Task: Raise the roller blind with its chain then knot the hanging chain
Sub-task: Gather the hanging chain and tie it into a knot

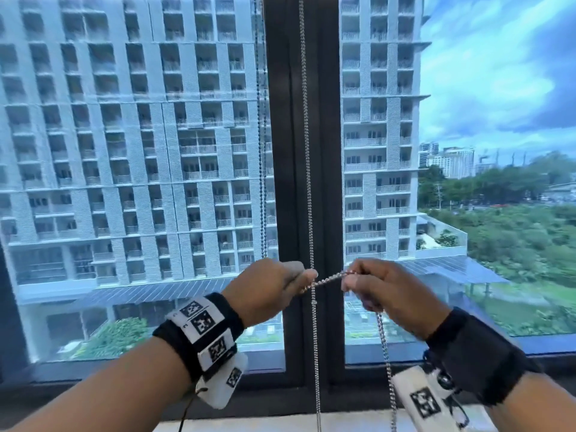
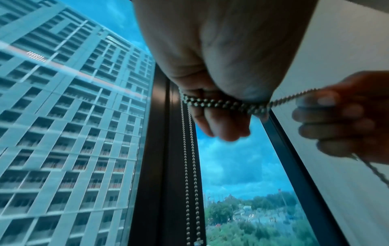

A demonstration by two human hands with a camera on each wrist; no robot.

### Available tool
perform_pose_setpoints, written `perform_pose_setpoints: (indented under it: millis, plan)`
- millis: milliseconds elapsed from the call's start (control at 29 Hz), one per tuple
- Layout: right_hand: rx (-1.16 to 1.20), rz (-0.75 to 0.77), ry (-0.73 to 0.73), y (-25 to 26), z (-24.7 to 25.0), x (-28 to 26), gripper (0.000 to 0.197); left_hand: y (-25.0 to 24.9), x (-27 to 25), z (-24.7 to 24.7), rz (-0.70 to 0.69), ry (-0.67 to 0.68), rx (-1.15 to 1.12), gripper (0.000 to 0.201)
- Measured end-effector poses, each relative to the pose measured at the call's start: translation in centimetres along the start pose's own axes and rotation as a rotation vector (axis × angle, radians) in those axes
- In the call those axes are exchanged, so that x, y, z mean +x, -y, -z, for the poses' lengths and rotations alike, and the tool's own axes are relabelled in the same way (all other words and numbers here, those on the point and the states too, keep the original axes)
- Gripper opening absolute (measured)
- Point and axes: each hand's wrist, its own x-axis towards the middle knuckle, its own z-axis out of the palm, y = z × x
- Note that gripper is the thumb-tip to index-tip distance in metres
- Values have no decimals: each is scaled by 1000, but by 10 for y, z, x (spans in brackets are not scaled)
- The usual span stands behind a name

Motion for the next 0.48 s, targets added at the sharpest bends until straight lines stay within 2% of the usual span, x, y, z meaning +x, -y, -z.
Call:
perform_pose_setpoints:
  millis: [69, 138, 207, 276, 380, 414, 483]
  plan:
    - [48, 30, -2, 27, 8, 17, 21, -8, -13, 2, -10, -189, -276, 32]
    - [61, 50, -14, 47, 9, 36, 23, -20, -23, 3, 20, -442, -452, 13]
    - [60, 66, -3, 61, 3, 50, 19, -30, -26, 5, 89, -697, -679, 26]
    - [55, 70, 30, 67, -7, 59, 19, -36, -26, 11, 219, -876, -850, 32]
    - [-17, 84, 91, 70, -21, 60, 26, -36, -29, 21, 501, -1016, -1137, 45]
    - [-39, 85, 114, 70, -27, 59, 27, -32, -31, 23, 592, -1030, -1264, 48]
    - [-71, 86, 141, 71, -37, 56, 23, -23, -34, 26, 733, -999, -1457, 39]
